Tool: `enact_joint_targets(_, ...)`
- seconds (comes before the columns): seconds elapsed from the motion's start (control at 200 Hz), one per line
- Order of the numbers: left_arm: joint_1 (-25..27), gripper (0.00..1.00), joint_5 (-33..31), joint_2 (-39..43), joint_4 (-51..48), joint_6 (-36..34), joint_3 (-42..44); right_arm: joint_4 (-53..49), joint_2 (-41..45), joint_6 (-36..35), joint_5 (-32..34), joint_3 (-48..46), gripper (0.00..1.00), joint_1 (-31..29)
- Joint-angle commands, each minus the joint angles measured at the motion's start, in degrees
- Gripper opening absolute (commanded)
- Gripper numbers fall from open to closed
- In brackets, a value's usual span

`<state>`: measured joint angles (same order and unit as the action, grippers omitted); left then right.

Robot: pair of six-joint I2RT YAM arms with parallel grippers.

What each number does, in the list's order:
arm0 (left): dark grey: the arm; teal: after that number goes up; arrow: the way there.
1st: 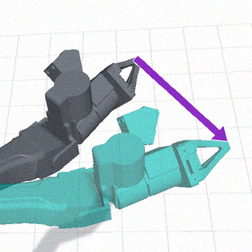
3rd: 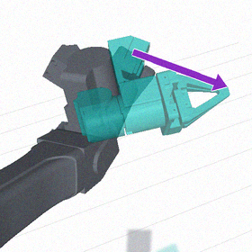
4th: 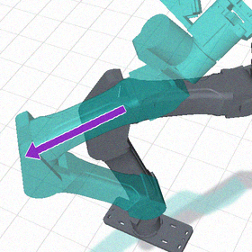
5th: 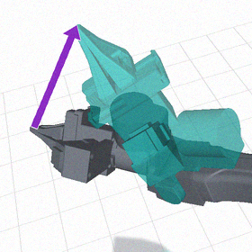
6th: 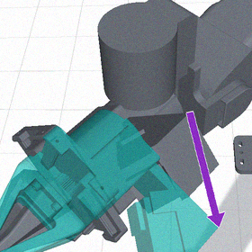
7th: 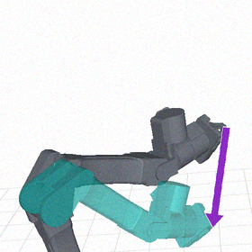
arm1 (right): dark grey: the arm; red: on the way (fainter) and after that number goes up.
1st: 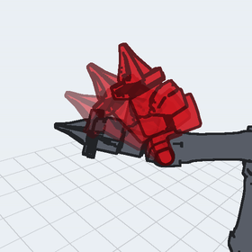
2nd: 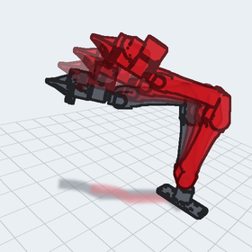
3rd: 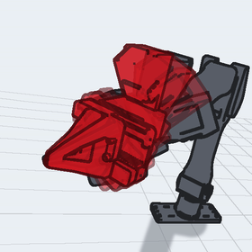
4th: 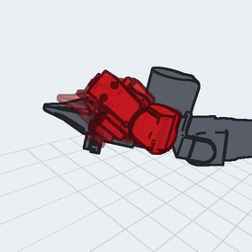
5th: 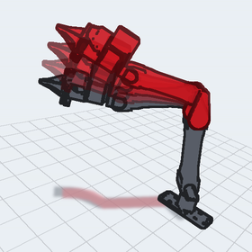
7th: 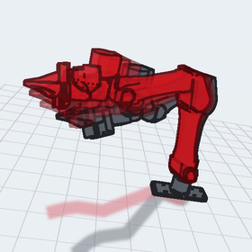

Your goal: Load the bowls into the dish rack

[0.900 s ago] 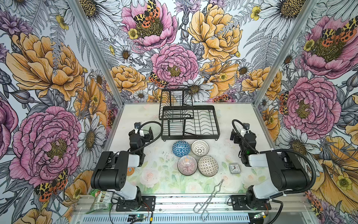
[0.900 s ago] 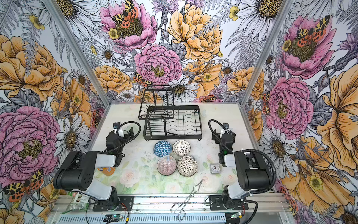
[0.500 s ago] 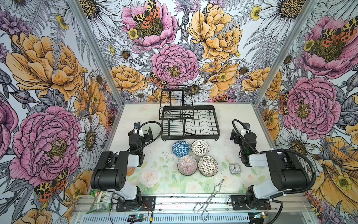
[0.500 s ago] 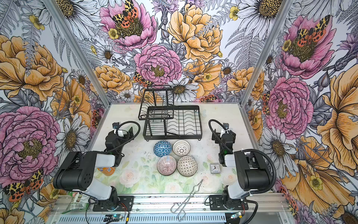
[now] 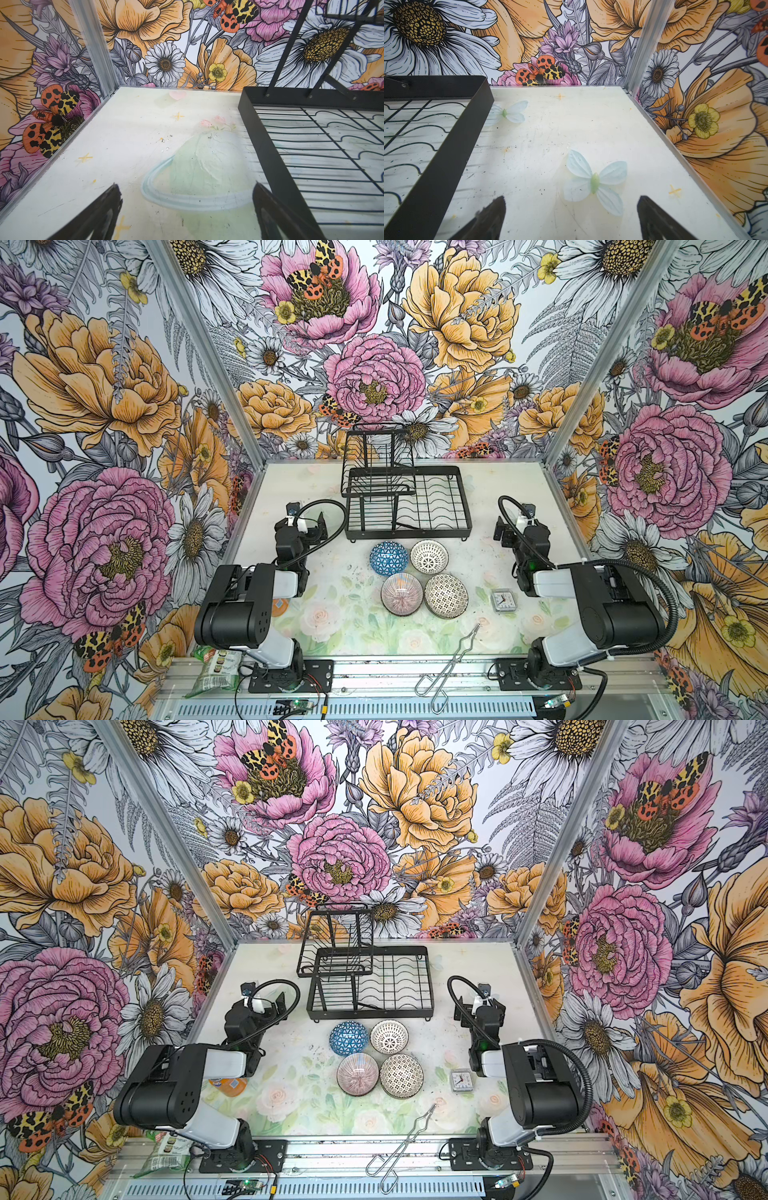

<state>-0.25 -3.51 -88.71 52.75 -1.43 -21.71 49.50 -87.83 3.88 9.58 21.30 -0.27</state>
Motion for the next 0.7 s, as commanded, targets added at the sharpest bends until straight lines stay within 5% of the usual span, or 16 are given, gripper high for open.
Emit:
enact_joint_targets(0.0, -0.46, 0.99, -1.84, 0.70, -1.59, 1.37, -0.80, -0.92, 1.55, 1.29, 1.37, 1.23, 0.99, 0.27)
enact_joint_targets(0.205, 2.90, 0.99, -10.61, 12.93, -23.21, 0.55, -7.22, -12.68, 14.49, 0.88, 4.63, 2.31, 1.00, -1.31)
enact_joint_targets(0.365, 7.89, 0.99, -14.40, 21.01, -41.59, 4.28, -12.81, -31.66, 22.82, 1.38, 3.61, 10.02, 0.99, -4.80)
enact_joint_targets(0.505, 11.61, 0.99, -13.67, 24.87, -57.48, 8.91, -16.93, -49.05, 23.03, 3.88, -4.12, 19.61, 0.99, -7.63)
enact_joint_targets(0.696, 16.02, 0.99, -10.36, 30.26, -73.84, 15.58, -18.18, -59.02, 19.95, 3.19, -10.56, 26.81, 0.99, -13.86)
